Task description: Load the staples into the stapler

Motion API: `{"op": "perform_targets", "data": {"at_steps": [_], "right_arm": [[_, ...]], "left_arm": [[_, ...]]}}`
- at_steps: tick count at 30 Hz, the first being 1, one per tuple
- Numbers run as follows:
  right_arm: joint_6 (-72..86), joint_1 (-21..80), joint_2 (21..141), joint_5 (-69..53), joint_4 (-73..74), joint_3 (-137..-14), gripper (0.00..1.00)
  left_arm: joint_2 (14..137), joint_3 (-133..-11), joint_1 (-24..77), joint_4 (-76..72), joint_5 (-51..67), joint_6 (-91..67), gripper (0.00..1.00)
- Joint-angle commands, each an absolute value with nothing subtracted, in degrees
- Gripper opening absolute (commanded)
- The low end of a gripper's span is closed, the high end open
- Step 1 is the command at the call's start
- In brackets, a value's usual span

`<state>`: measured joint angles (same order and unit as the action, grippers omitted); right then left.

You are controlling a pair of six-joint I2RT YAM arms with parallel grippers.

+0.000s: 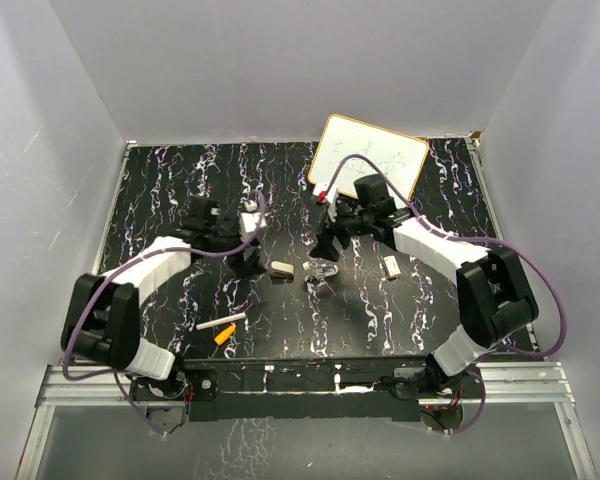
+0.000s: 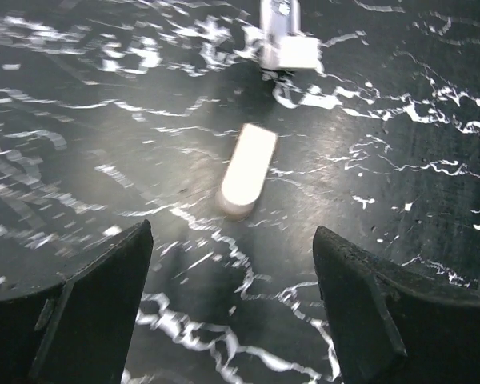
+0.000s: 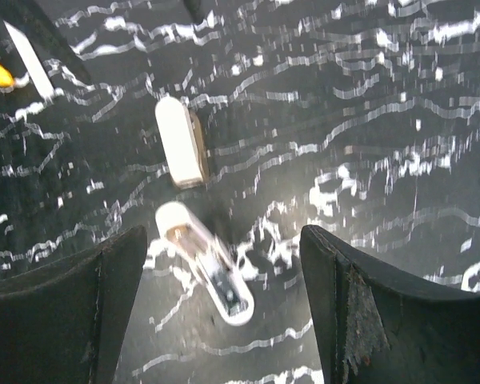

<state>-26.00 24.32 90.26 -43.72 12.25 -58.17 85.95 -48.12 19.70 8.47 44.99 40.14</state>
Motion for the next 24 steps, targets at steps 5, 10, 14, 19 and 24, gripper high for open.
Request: {"op": "perform_targets", "data": {"at_steps": [5, 10, 14, 19, 24], "right_arm": [[-22.14, 35.25, 97.49, -34.39, 10.62, -70.87, 0.84], [-23.49, 40.32, 103.86, -30.12, 15.15, -75.37, 0.82], [-25.04, 43.37, 106.76, -26.01, 17.22, -77.12, 0.8], [-26.93, 44.79, 109.41, -23.47, 20.33, -79.13, 0.73], [-27.88, 44.99, 109.95, -24.37, 20.57, -79.17, 0.56]], "left_arm": [[77.2, -47.73, -1.0, 14.95, 56.23, 37.77, 0.8], [77.52, -48.19, -6.16, 15.4, 55.53, 33.84, 0.79], [78.13, -49.2, -6.42, 16.15, 51.86, 32.52, 0.78], [76.85, -47.19, -6.48, 13.4, 51.44, 31.91, 0.78], [76.65, -46.42, -6.43, 12.83, 51.34, 32.78, 0.78]]}}
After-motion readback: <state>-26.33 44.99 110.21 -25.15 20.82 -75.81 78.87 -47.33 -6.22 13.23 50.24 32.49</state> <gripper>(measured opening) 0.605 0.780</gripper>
